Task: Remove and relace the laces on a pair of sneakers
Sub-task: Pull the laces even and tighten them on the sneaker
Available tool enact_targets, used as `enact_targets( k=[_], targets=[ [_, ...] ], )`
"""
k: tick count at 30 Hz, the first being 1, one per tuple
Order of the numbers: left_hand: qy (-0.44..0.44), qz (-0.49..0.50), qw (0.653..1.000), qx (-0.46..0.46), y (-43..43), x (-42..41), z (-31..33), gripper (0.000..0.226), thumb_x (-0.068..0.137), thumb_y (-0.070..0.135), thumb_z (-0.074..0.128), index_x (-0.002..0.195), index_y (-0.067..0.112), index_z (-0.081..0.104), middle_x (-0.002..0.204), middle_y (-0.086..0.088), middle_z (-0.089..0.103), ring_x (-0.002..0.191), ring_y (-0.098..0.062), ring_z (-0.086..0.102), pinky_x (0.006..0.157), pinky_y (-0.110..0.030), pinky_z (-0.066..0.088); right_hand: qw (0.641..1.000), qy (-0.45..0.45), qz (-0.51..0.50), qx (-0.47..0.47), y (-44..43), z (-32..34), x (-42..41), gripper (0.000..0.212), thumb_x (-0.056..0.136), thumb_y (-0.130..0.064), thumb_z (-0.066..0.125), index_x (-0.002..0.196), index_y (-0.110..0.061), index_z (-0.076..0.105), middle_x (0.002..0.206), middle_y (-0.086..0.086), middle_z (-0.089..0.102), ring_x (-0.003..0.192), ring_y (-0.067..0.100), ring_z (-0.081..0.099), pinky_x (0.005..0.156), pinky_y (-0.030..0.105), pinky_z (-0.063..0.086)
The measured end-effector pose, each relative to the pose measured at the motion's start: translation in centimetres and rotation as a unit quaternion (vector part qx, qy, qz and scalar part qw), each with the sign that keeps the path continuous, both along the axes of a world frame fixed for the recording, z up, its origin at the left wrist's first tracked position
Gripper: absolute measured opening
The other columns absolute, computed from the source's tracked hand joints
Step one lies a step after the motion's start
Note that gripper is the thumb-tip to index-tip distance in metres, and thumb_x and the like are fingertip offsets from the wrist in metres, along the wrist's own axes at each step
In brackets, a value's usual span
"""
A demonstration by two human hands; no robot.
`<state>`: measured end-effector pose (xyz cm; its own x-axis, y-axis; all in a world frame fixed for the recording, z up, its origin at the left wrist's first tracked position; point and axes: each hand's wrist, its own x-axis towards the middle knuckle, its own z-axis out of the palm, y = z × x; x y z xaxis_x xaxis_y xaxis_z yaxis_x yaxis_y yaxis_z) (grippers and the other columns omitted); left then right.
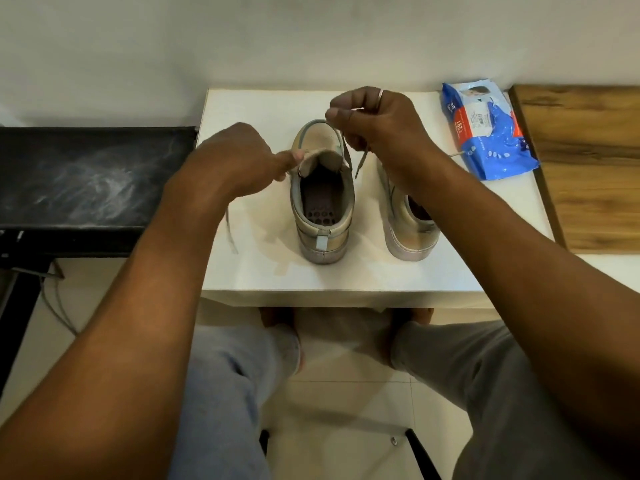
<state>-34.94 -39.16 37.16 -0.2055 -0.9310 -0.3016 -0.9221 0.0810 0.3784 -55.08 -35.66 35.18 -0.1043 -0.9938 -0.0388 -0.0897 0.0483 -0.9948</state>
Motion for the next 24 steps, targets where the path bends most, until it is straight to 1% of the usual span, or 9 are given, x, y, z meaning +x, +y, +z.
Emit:
enact_targets(
  k=[4, 7, 10, 14, 16, 18, 20, 22, 24],
  targets=[
    [0.106, 0.07, 0.986, -0.112, 0.1, -0.4, 0.5, 0.057, 0.091, 0.063, 0.048, 0.086, 0.012, 0.074, 0.076, -0.004, 0.066, 0.065, -0.015, 0.056, 0.054, -0.023, 0.035, 0.999, -0.038, -0.005, -0.022, -0.4, 0.2, 0.6, 0.015, 0.091, -0.024, 0.068, 0.103, -0.015, 0.068, 0.08, 0.002, 0.071, 0.075, 0.016, 0.06, 0.075, 0.034, 0.046],
    [0.159, 0.082, 0.968, -0.176, 0.5, -0.9, 0.6, 0.061, 0.095, 0.059, 0.045, 0.087, 0.006, 0.072, 0.064, 0.008, 0.058, 0.058, -0.006, 0.051, 0.054, -0.02, 0.033, 0.998, -0.033, 0.048, -0.013, -0.6, -0.2, 1.4, 0.036, 0.092, -0.021, 0.063, 0.127, -0.018, 0.056, 0.103, 0.004, 0.075, 0.094, 0.019, 0.068, 0.093, 0.041, 0.049],
    [0.198, 0.074, 0.956, -0.202, 0.8, -1.5, 0.7, 0.056, 0.097, 0.057, 0.042, 0.086, 0.011, 0.072, 0.061, 0.012, 0.053, 0.057, -0.005, 0.05, 0.053, -0.017, 0.031, 0.992, -0.062, 0.111, 0.01, -0.7, -0.9, 2.0, 0.064, 0.087, -0.008, 0.056, 0.146, -0.017, 0.037, 0.127, 0.012, 0.066, 0.109, 0.027, 0.068, 0.103, 0.044, 0.049],
    [0.236, 0.058, 0.939, -0.242, 0.8, -2.0, 0.6, 0.058, 0.098, 0.056, 0.042, 0.084, 0.007, 0.069, 0.067, 0.002, 0.06, 0.058, -0.003, 0.05, 0.05, -0.007, 0.03, 0.986, -0.026, 0.164, 0.031, -0.8, -1.4, 2.1, 0.091, 0.083, 0.006, 0.047, 0.158, -0.023, 0.006, 0.141, 0.013, 0.056, 0.114, 0.027, 0.066, 0.083, 0.029, 0.054],
    [0.262, 0.044, 0.931, -0.251, 0.7, -2.2, 0.5, 0.055, 0.098, 0.055, 0.042, 0.084, 0.009, 0.069, 0.067, 0.009, 0.059, 0.06, 0.001, 0.053, 0.054, -0.004, 0.034, 0.98, 0.04, 0.192, 0.036, -0.8, -1.5, 2.3, 0.097, 0.084, 0.005, 0.051, 0.158, -0.024, -0.006, 0.14, 0.008, 0.058, 0.116, 0.017, 0.065, 0.087, 0.027, 0.053],
    [0.289, 0.028, 0.923, -0.252, 0.6, -2.5, 0.2, 0.053, 0.098, 0.054, 0.042, 0.085, 0.01, 0.069, 0.072, 0.008, 0.063, 0.066, -0.003, 0.057, 0.059, -0.007, 0.04, 0.967, 0.133, 0.217, 0.026, -0.6, -1.4, 2.7, 0.091, 0.09, -0.003, 0.057, 0.158, -0.02, -0.001, 0.126, -0.004, 0.066, 0.11, -0.001, 0.063, 0.091, 0.02, 0.049],
    [0.298, 0.012, 0.92, -0.255, 0.5, -2.8, 0.0, 0.054, 0.098, 0.054, 0.042, 0.084, 0.009, 0.068, 0.076, 0.001, 0.066, 0.07, -0.008, 0.059, 0.063, -0.011, 0.043, 0.949, 0.215, 0.229, -0.004, -0.4, -1.0, 3.0, 0.068, 0.097, -0.015, 0.059, 0.153, -0.008, 0.021, 0.109, -0.018, 0.065, 0.095, -0.017, 0.059, 0.082, 0.008, 0.045],
    [0.293, 0.005, 0.92, -0.259, 0.6, -3.1, -0.2, 0.053, 0.098, 0.053, 0.042, 0.082, 0.009, 0.067, 0.077, 0.0, 0.067, 0.069, -0.008, 0.059, 0.064, -0.008, 0.041, 0.938, 0.274, 0.209, -0.026, -0.3, -0.9, 3.1, 0.038, 0.099, -0.024, 0.059, 0.13, -0.008, 0.046, 0.092, -0.025, 0.057, 0.08, -0.025, 0.054, 0.07, 0.006, 0.044],
    [0.29, 0.004, 0.922, -0.258, 0.6, -3.3, -0.3, 0.051, 0.098, 0.053, 0.042, 0.082, 0.011, 0.066, 0.078, 0.002, 0.066, 0.07, -0.008, 0.061, 0.067, -0.011, 0.047, 0.942, 0.279, 0.18, -0.052, -0.4, -0.9, 3.0, 0.017, 0.098, -0.025, 0.061, 0.106, -0.011, 0.059, 0.079, -0.025, 0.056, 0.071, -0.02, 0.056, 0.064, 0.006, 0.041]
  ],
)
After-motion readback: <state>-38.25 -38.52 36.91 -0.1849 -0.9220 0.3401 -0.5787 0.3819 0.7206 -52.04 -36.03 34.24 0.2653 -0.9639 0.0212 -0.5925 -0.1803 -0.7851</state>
